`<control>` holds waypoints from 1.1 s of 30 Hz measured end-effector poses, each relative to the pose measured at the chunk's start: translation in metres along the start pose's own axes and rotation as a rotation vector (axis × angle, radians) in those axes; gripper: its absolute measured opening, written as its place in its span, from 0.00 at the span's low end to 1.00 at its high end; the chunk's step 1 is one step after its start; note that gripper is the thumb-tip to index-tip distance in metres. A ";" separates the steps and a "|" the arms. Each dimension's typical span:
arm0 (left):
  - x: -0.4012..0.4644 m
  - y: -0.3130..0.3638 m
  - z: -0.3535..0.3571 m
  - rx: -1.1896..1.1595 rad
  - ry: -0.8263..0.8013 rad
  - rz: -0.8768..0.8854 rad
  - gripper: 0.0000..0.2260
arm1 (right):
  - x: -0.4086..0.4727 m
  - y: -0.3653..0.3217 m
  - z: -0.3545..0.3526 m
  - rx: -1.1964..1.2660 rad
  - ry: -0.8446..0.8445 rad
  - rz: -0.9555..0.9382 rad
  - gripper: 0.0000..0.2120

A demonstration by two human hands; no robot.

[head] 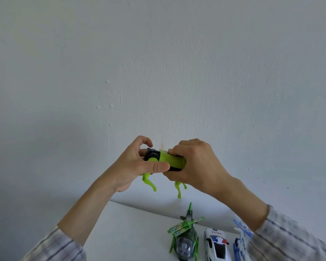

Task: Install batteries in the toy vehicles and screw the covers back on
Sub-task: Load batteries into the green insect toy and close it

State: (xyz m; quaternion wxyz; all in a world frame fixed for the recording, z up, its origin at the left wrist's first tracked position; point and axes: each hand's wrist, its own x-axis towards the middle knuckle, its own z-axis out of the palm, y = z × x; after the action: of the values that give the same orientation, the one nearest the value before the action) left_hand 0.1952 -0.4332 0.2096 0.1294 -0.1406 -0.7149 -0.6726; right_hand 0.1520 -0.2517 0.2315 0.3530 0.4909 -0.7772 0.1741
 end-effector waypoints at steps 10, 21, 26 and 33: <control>-0.008 -0.044 -0.021 0.132 -0.277 0.037 0.37 | -0.013 0.023 0.011 1.015 -0.759 0.518 0.17; -0.078 -0.297 -0.059 0.641 0.173 -0.566 0.48 | -0.065 0.023 0.196 1.168 -0.350 1.354 0.21; -0.103 -0.364 -0.048 1.152 -0.026 -0.469 0.27 | -0.079 0.031 0.285 1.131 -0.230 1.498 0.24; -0.104 -0.370 -0.046 1.266 0.056 -0.422 0.36 | -0.089 0.043 0.334 0.652 -0.425 1.465 0.27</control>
State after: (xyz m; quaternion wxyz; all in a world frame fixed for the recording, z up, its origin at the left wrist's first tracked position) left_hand 0.1525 -0.5024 -0.1685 0.0713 0.1230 -0.9802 -0.1376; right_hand 0.0120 -0.3814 -0.0593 -0.1642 -0.0394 -0.8607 0.4802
